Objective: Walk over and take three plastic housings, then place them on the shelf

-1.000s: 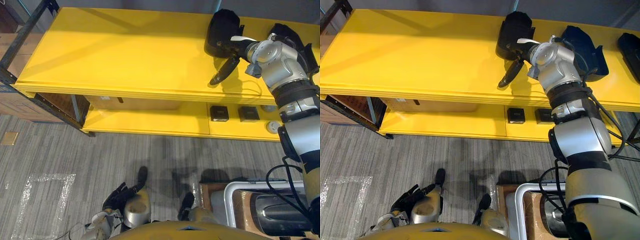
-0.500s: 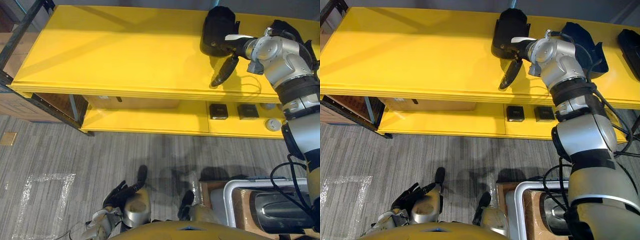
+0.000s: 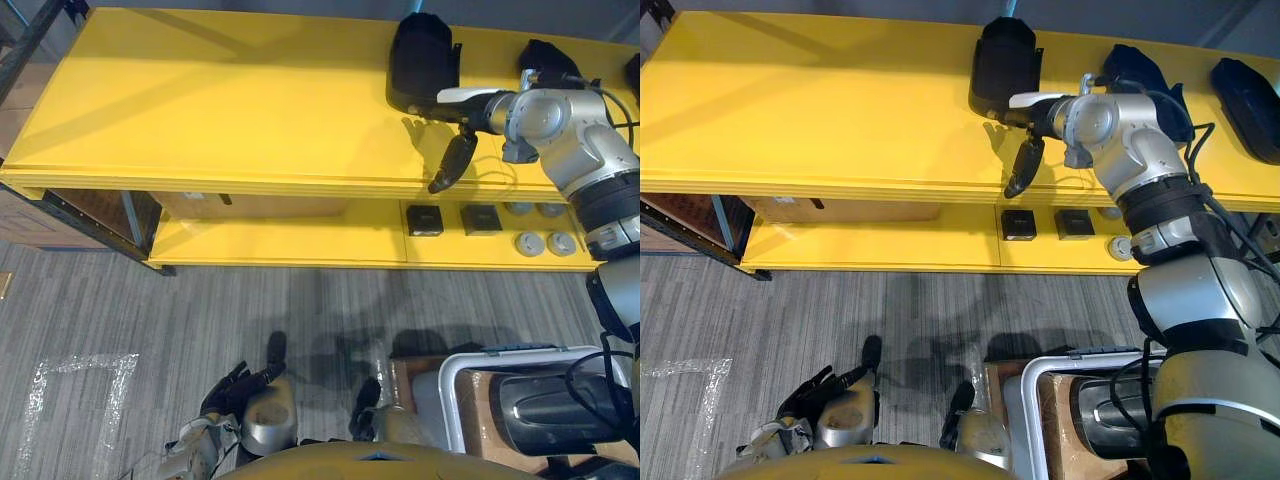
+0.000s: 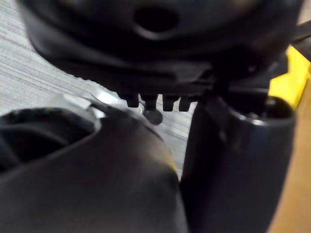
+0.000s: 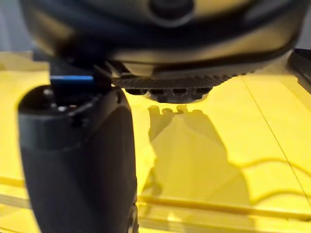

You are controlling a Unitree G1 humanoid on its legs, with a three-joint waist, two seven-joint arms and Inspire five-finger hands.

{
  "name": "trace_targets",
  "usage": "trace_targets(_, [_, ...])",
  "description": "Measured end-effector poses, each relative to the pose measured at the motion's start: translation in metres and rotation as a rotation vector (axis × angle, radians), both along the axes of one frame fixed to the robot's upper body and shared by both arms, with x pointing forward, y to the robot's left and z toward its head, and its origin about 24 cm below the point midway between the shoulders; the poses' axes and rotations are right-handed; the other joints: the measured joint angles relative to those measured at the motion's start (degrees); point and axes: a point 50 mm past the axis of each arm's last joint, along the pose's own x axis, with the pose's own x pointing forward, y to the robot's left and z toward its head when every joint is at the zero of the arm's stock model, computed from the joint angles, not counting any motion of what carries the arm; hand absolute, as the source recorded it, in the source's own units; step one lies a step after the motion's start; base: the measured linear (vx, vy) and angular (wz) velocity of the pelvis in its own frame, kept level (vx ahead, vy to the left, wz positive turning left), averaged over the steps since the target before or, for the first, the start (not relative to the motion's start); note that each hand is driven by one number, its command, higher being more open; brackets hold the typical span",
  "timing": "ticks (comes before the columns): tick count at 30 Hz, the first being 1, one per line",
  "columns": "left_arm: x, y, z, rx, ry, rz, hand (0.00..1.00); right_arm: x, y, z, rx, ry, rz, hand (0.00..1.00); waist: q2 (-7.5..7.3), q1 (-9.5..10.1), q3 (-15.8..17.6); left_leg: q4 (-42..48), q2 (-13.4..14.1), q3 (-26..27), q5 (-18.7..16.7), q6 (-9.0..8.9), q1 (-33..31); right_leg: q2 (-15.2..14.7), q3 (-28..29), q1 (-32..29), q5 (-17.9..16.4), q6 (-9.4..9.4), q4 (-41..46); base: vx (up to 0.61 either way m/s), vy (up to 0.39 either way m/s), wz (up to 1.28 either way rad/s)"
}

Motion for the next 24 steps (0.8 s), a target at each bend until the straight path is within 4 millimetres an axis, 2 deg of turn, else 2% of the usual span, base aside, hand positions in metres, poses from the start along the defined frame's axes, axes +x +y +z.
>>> trace_targets(4, [0.000, 0.004, 0.000, 0.008, 0.000, 0.008, 1.00, -0.003, -0.004, -0.006, -0.019, 0.031, 0.003, 1.00, -0.72, -0.30, -0.19, 0.01, 0.04, 0.41, -0.01, 0.02, 0.13, 0.00, 0.38, -0.08, 0.11, 0.09, -0.06, -0.01, -0.019, -0.05])
trace_targets(15, [-0.002, 0.005, 0.000, 0.012, 0.009, 0.011, 1.00, -0.005, -0.008, -0.017, -0.062, 0.052, 0.002, 1.00, -1.10, -0.49, -0.44, 0.00, 0.09, 0.55, -0.01, 0.02, 0.22, 0.04, 0.52, -0.08, 0.18, 0.10, -0.09, 0.00, -0.002, 0.00])
trace_targets(19, [-0.003, 0.007, 0.000, 0.017, 0.011, 0.011, 1.00, -0.004, -0.006, -0.012, -0.043, -0.023, -0.006, 1.00, -1.50, -0.67, -0.70, 0.00, 0.09, 0.58, -0.02, 0.02, 0.22, 0.05, 0.55, -0.10, 0.19, 0.10, -0.11, 0.00, 0.000, 0.00])
trace_targets(24, [-0.003, 0.007, 0.000, 0.019, 0.007, 0.013, 1.00, -0.009, -0.001, 0.016, 0.025, -0.238, -0.007, 1.00, -1.51, -0.93, -0.78, 0.01, 0.08, 0.64, -0.02, 0.01, 0.22, 0.05, 0.66, -0.18, 0.23, 0.14, -0.11, 0.00, 0.000, 0.00])
